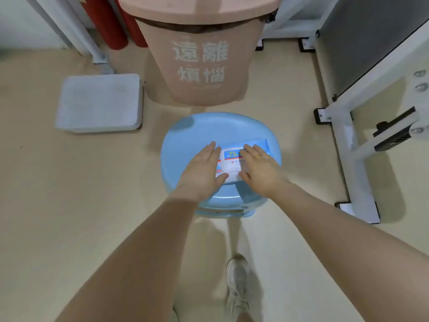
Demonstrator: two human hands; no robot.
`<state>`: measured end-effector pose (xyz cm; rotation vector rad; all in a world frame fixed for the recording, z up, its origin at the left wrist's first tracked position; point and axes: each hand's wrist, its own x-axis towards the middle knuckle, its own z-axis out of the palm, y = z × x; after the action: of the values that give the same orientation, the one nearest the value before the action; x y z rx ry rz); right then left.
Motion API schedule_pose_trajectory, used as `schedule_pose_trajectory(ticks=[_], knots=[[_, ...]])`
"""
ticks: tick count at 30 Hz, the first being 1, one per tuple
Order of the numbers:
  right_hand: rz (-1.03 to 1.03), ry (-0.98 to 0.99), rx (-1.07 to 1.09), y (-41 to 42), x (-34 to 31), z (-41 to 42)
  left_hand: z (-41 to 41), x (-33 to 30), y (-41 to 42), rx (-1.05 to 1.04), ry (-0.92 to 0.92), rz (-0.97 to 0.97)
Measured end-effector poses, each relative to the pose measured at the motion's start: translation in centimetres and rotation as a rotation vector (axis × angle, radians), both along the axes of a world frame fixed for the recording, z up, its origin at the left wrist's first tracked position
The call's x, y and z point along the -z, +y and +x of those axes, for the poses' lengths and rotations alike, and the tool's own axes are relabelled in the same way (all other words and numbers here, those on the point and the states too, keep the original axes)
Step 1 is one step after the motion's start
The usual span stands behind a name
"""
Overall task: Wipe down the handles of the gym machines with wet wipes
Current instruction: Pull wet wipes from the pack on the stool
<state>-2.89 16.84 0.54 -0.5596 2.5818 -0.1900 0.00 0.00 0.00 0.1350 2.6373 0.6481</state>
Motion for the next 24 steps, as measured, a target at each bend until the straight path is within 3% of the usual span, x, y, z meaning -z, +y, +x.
schedule_pose_trajectory(ticks=[4,7,9,12,16,19,24], knots=[[0.027,0.073,0.005,0.5,1.8,-1.1,-0.9,2.7,0.6,-0.176,-0.081,0.216],[0.07,0.177,-0.201,0.7,2.4,-1.7,-1.0,3.9,0.9,-0.232,-0.009,0.164],[0.0,0.25,-0.202,0.8,1.8,-2.1,-1.2,4.0,1.0,-0.245,0.015,0.148],[-0.077,0.212,-0.022,1.0,1.5,-3.4,-1.1,4.0,1.1,-0.236,-0.022,0.201],[-0.19,0.278,0.464,0.0,1.2,-5.4,-1.2,3.5,0.8,-0.262,-0.062,0.266],[-0.364,0.138,0.677,-0.9,1.9,-5.3,-0.6,3.9,0.8,-0.185,0.004,0.193],[-0.194,-0.01,0.076,-0.4,2.1,-2.9,0.1,4.5,1.1,-0.115,0.056,0.169]])
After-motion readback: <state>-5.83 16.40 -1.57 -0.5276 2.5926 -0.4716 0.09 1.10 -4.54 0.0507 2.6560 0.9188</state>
